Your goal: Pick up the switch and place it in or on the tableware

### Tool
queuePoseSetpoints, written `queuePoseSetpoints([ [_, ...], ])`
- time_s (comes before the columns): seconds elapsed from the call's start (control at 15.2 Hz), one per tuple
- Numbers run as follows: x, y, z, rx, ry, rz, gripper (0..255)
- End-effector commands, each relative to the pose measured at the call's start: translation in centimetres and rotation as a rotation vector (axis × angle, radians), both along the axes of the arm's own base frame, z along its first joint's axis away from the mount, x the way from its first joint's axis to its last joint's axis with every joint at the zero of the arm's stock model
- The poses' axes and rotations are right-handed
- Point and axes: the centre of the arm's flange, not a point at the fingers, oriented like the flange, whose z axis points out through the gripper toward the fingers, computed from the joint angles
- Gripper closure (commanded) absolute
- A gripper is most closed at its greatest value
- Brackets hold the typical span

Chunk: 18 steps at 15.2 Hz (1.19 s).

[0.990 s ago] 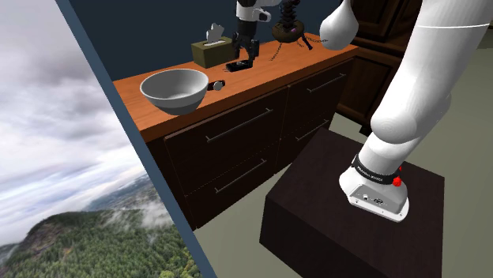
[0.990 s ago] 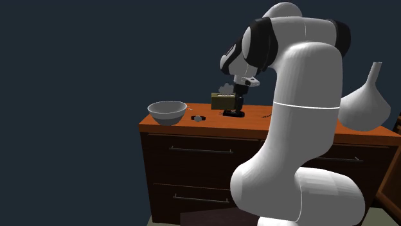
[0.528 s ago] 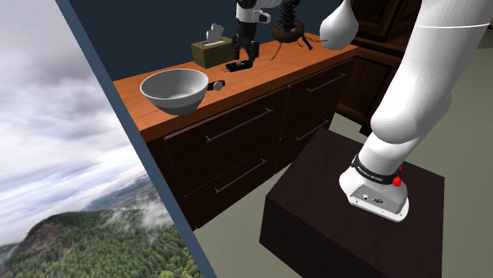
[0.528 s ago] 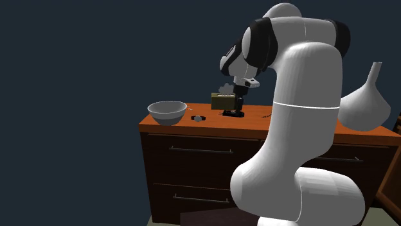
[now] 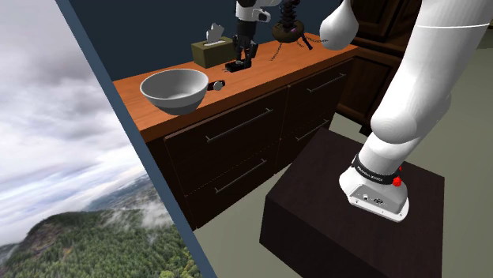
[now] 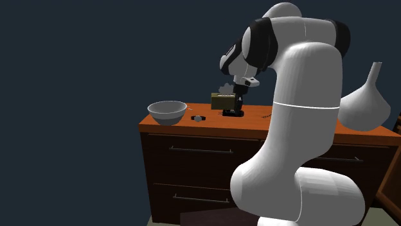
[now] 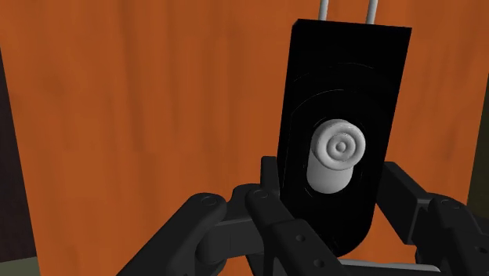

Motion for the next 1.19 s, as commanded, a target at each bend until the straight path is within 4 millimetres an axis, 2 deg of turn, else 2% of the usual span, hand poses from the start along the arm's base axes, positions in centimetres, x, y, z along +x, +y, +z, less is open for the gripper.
queuePoseSetpoints([
  [0.0,0.0,-0.2,-0.4,0.0,0.007,-0.001,255],
  [0.07,-0.1,0.0,-0.5,0.001,0.007,-0.001,255],
  [1.12,-0.1,0.0,8.0,0.001,0.007,-0.001,255],
])
